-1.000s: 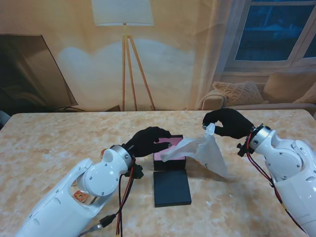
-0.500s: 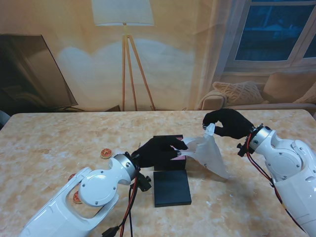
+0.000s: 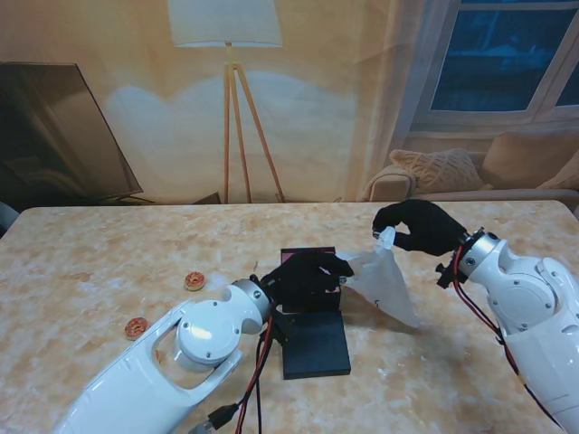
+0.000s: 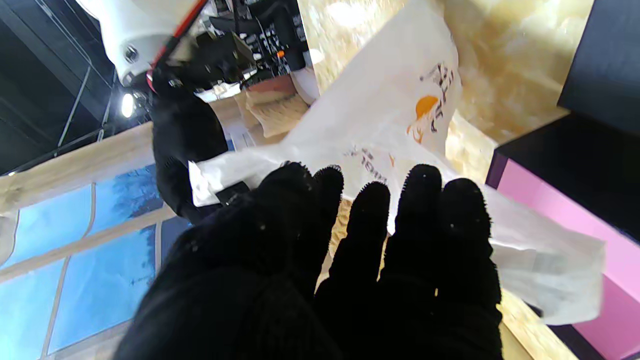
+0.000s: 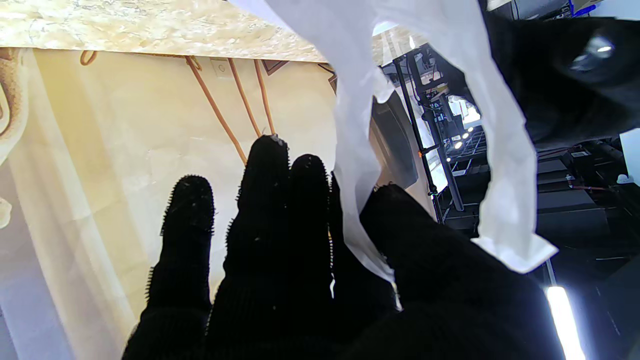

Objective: Pack mini donuts into a plastic bag, tie the opening and put the bag into the gift box

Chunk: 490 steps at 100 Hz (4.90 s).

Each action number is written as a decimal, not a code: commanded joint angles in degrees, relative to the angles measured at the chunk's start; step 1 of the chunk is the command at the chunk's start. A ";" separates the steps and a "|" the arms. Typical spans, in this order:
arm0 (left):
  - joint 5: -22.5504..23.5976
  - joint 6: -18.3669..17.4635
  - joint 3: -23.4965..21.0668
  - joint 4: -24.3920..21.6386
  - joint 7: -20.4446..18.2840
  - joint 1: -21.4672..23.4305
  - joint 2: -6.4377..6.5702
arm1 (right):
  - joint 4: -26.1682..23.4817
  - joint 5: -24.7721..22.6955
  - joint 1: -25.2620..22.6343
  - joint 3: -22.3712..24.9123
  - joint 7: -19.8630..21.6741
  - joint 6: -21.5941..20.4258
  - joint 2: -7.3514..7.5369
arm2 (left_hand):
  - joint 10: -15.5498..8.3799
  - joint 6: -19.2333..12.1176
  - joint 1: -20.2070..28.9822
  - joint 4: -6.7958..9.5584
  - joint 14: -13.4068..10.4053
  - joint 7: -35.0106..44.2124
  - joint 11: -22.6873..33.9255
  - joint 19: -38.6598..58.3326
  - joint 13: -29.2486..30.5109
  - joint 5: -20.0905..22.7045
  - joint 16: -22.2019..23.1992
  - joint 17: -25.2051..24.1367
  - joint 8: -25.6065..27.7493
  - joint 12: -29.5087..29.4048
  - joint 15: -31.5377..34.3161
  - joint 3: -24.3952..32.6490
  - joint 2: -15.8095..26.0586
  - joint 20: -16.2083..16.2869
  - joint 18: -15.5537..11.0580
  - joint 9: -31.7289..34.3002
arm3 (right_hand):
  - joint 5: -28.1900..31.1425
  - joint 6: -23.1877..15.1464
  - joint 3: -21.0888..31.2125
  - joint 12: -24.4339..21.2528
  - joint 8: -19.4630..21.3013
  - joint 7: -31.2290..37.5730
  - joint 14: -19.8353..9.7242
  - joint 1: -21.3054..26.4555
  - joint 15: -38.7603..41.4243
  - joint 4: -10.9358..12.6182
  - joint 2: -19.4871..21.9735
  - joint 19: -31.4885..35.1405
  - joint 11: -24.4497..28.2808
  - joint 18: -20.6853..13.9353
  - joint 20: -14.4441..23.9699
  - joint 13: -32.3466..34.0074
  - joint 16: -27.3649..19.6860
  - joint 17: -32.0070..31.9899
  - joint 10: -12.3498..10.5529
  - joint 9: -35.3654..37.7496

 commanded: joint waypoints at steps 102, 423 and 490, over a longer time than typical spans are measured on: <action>-4.97 1.55 4.37 8.31 3.09 -7.07 -4.38 | 0.00 -1.13 -0.45 -0.24 -0.83 -0.81 -0.43 | -4.40 -4.59 10.77 -2.28 -1.50 12.68 1.58 -2.57 2.18 1.51 -4.85 1.23 -4.56 -1.84 -3.70 -5.51 0.67 -4.08 -2.48 4.80 | -3.18 -19.13 1.65 -2.20 1.73 0.96 1.52 7.74 -3.47 3.41 4.62 0.83 -4.11 0.65 0.48 -4.70 -3.29 -3.64 1.59 -4.69; -3.84 -2.51 10.55 17.06 -4.23 -18.53 -4.58 | -0.43 13.51 0.94 -2.12 7.24 3.47 0.02 | -8.05 -7.68 1.79 -5.11 -3.88 17.71 4.78 -3.32 -3.40 6.78 9.13 -10.38 -6.28 3.70 0.60 1.25 -4.26 15.63 -6.70 15.31 | -3.14 -20.57 -0.68 -9.20 2.38 0.69 2.42 8.29 -12.91 3.50 5.37 -0.44 -10.20 2.10 0.85 -10.01 -10.02 -7.13 0.01 -7.95; -9.78 -4.35 10.71 19.34 -0.50 -16.95 -6.95 | -1.12 16.56 0.90 -2.47 8.97 4.85 0.10 | -8.57 -12.29 -9.67 -2.57 0.71 51.88 19.97 2.12 10.78 7.41 7.48 0.67 12.19 13.59 2.27 2.24 -0.76 9.53 3.92 22.16 | -3.09 -20.92 -1.09 -9.48 2.82 0.21 2.34 8.25 -13.07 3.39 5.67 -0.66 -10.47 1.29 1.03 -10.16 -10.00 -7.37 0.25 -8.34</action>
